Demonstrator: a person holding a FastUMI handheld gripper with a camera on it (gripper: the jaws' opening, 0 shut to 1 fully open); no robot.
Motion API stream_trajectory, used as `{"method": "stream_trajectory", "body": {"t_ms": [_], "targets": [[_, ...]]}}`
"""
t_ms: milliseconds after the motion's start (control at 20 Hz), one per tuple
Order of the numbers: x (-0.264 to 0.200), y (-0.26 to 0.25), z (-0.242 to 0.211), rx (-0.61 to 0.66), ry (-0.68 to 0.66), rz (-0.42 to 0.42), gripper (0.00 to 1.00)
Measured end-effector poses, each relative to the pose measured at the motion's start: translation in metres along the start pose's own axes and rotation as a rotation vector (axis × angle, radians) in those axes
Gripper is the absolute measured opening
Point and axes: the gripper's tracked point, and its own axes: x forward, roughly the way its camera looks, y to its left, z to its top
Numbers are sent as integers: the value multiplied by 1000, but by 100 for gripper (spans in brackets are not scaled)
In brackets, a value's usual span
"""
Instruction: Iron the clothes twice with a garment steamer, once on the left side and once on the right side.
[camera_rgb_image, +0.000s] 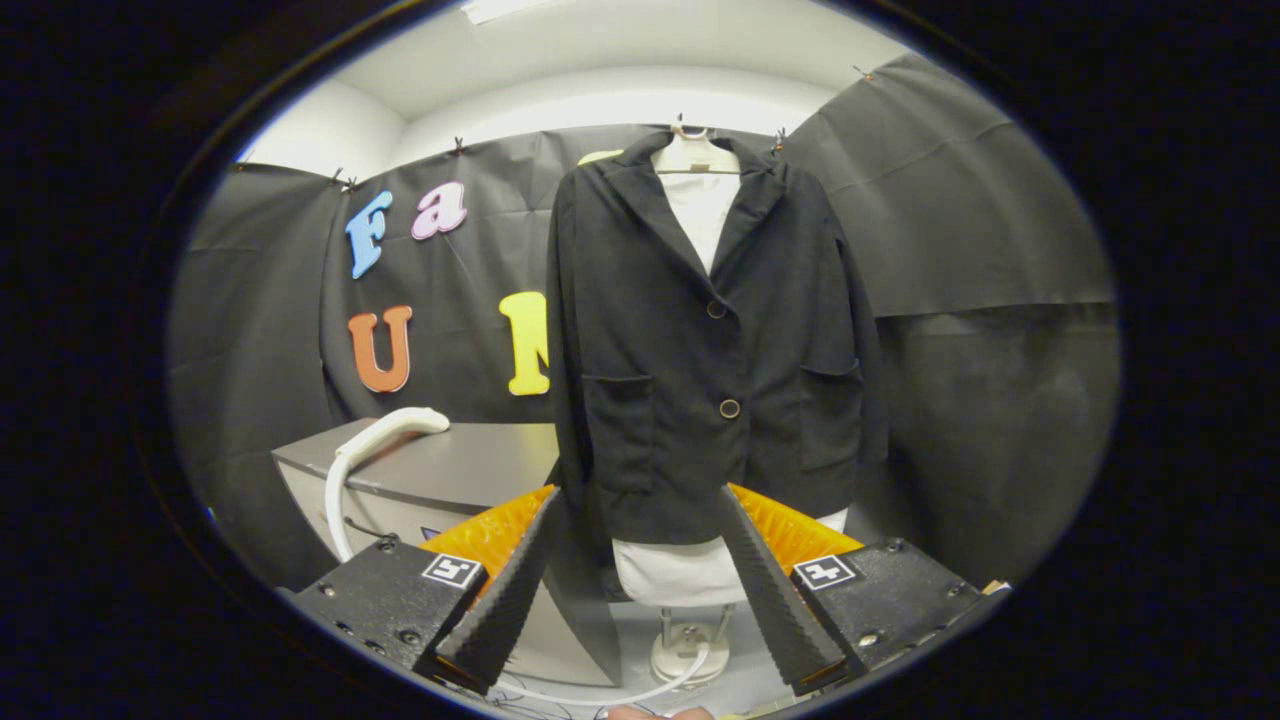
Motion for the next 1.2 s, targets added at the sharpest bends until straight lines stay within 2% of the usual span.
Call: {"method": "stream_trajectory", "body": {"t_ms": [300, 750, 950, 1200], "targets": [[-1, 48, 4, -1, 3, 51, 98], [-5, 159, 13, -18, -8, 149, 98], [12, 196, 34, -33, -3, 220, 98], [50, 246, 40, -8, 73, 334, 98]]}}
